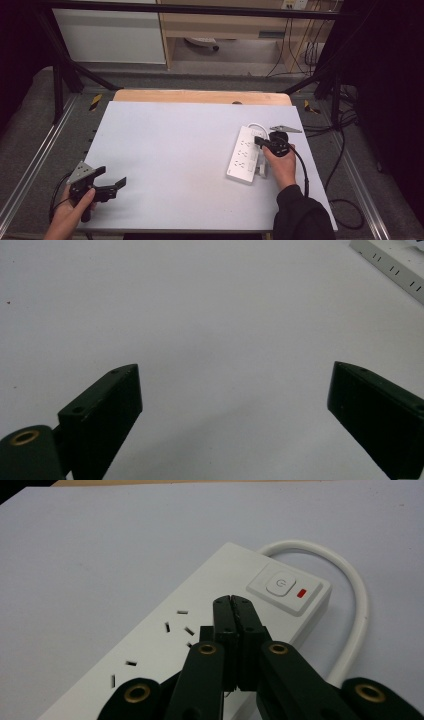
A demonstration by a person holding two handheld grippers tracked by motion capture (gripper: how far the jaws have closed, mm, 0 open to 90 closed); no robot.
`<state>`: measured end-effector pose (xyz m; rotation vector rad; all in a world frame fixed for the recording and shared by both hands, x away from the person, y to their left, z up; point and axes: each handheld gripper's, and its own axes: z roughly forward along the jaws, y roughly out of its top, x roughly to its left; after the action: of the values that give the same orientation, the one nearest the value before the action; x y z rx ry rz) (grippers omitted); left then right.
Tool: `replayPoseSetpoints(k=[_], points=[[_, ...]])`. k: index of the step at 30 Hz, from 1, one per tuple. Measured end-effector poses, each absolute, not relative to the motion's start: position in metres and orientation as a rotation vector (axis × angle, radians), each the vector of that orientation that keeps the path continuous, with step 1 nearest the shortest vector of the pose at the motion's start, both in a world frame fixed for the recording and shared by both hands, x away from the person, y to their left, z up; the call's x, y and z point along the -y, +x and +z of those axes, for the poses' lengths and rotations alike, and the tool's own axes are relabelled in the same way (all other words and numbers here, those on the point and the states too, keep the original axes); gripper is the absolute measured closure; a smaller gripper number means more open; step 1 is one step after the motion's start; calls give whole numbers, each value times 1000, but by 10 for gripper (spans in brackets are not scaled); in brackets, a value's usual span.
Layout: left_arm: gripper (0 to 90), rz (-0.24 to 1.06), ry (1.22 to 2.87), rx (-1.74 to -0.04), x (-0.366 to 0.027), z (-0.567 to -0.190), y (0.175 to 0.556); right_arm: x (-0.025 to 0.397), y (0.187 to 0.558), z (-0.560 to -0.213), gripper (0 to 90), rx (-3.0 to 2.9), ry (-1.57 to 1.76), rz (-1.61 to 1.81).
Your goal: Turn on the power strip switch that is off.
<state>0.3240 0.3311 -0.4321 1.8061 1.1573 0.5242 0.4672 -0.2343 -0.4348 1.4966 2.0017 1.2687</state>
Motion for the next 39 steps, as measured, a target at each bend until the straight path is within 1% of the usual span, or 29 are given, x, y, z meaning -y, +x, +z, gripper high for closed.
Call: replayPoseSetpoints(k=[39], points=[[74,516,1821,-1152,-330,-433,324,241,466,-444,900,-1965,1533,1279]])
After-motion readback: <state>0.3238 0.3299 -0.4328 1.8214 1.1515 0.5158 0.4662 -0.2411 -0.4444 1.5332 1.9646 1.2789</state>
